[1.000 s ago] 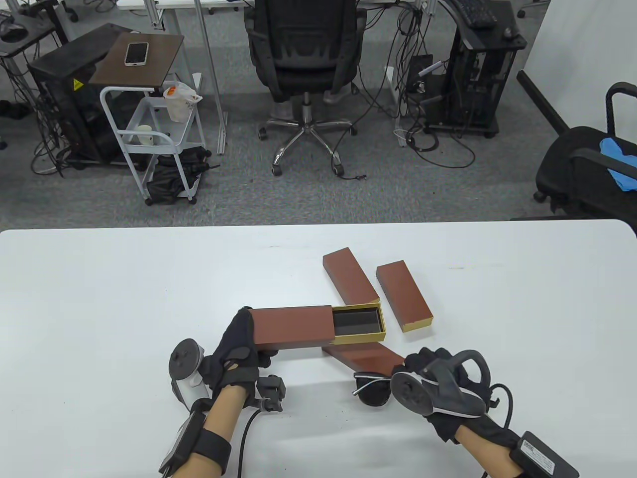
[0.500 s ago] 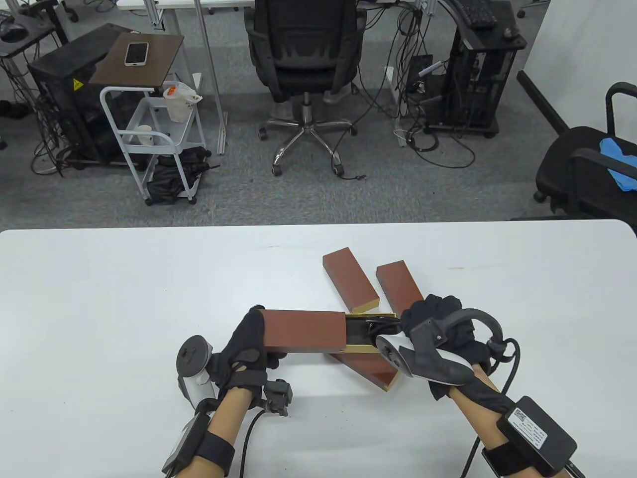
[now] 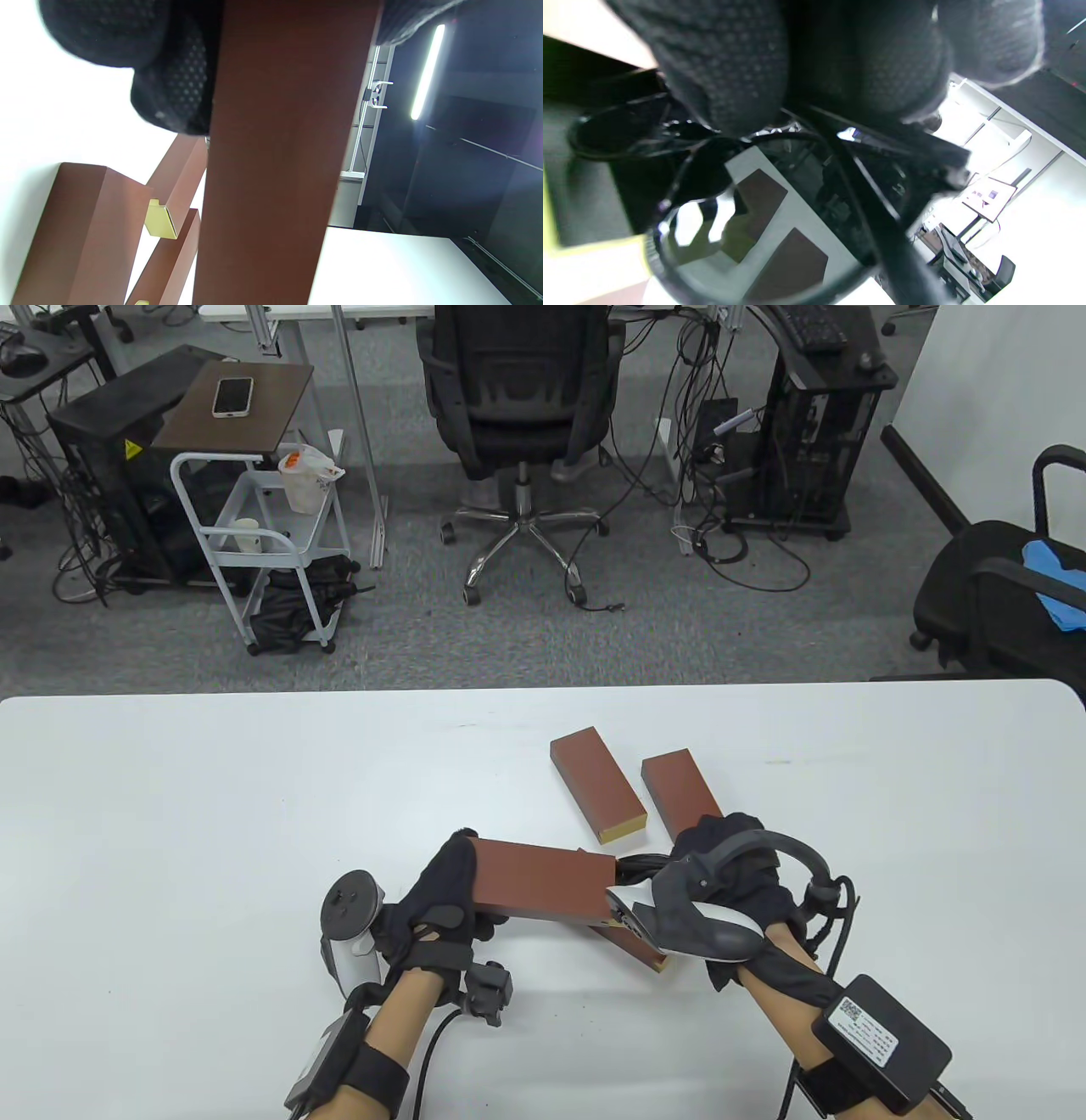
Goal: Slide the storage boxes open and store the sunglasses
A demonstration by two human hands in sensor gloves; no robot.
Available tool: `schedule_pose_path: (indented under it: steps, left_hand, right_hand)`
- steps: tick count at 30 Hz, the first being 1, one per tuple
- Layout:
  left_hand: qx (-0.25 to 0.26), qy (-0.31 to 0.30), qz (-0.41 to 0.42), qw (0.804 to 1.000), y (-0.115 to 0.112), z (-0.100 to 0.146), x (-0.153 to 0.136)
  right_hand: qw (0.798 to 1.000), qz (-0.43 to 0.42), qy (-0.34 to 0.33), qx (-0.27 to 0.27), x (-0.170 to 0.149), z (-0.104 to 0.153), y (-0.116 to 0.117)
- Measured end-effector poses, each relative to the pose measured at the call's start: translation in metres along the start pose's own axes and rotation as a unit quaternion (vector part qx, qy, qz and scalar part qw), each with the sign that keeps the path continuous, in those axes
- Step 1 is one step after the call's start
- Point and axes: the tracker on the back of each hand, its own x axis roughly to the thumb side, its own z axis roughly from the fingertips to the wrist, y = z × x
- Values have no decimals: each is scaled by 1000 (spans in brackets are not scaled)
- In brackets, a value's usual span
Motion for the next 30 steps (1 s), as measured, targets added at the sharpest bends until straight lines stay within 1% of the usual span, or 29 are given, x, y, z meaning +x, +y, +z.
schedule_pose_path:
  steps: [1, 3, 4, 8, 12, 15, 18, 22, 24, 25, 26, 28, 29, 30]
  left_hand:
    - [1, -1, -1, 1000, 0, 0, 0]
    - [-20, 0, 24, 1000, -1, -2, 0]
    - [-27, 1, 32, 999, -2, -2, 0]
    - [-38, -2, 30, 999, -8, -1, -2]
    - [-67, 3, 40, 997, -19, 1, -1]
    - [-68, 5, 39, 997, -23, 2, -1]
    - [-68, 12, 47, 997, -23, 2, -4]
    - [-60, 16, 43, 997, -19, -1, -8]
    - [-59, 16, 42, 997, -17, -2, -9]
    - [-57, 16, 44, 997, -15, -2, -10]
    - [-55, 17, 49, 997, -15, -2, -10]
    - [-54, 19, 58, 997, -14, -2, -11]
    - [-55, 20, 61, 996, -14, -2, -12]
    - [-57, 20, 64, 996, -14, -2, -11]
  right_hand:
    - [1000, -1, -1, -2, 0, 0, 0]
    - [1000, -8, -4, 9, 2, 1, 2]
    - [1000, -9, -5, 3, 2, 2, 2]
    - [1000, -22, -1, 0, 3, 0, 0]
    - [995, -98, 18, -3, 2, -3, -4]
    - [995, -96, 31, 2, 2, -6, -4]
    - [993, -116, 37, -7, 0, -7, -1]
    - [980, -193, 53, -4, -7, -5, 10]
    - [964, -255, 81, 1, -17, -2, 15]
    - [951, -294, 100, -7, -25, 1, 20]
    - [942, -319, 107, -10, -30, 3, 23]
    - [910, -380, 163, -36, -48, 11, 38]
    - [898, -396, 188, -44, -54, 14, 46]
    - [877, -423, 225, -46, -61, 20, 59]
